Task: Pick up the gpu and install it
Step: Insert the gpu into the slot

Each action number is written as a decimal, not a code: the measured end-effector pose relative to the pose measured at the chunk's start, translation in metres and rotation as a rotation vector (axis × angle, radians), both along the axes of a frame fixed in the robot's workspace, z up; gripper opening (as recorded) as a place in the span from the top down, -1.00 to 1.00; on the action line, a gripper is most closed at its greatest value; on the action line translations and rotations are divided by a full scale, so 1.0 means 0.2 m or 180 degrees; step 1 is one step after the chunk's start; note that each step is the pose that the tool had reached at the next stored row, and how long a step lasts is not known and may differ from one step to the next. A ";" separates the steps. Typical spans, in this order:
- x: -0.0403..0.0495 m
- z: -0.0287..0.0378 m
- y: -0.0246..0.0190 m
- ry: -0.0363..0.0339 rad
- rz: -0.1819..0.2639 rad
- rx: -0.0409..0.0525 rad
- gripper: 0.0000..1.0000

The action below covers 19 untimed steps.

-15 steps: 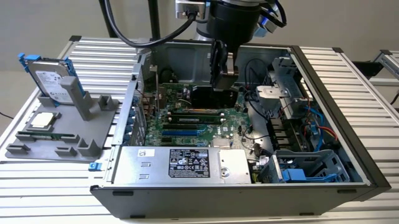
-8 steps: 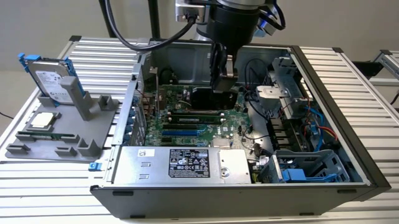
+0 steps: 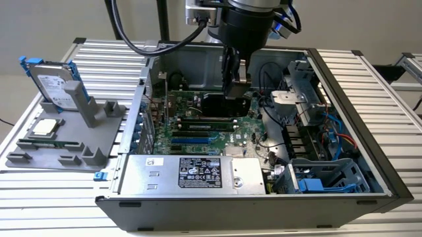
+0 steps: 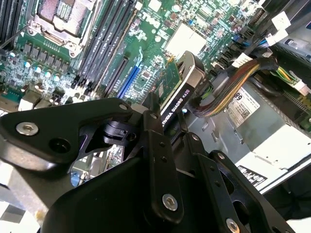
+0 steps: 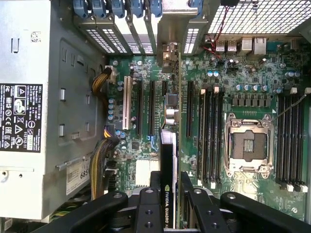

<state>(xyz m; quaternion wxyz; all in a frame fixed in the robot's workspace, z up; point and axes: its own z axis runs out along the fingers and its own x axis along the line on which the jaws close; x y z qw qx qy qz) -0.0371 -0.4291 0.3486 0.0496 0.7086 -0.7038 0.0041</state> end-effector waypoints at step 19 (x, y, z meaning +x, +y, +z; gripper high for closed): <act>-0.007 -0.044 0.000 0.0024 -0.0008 0.0005 1.00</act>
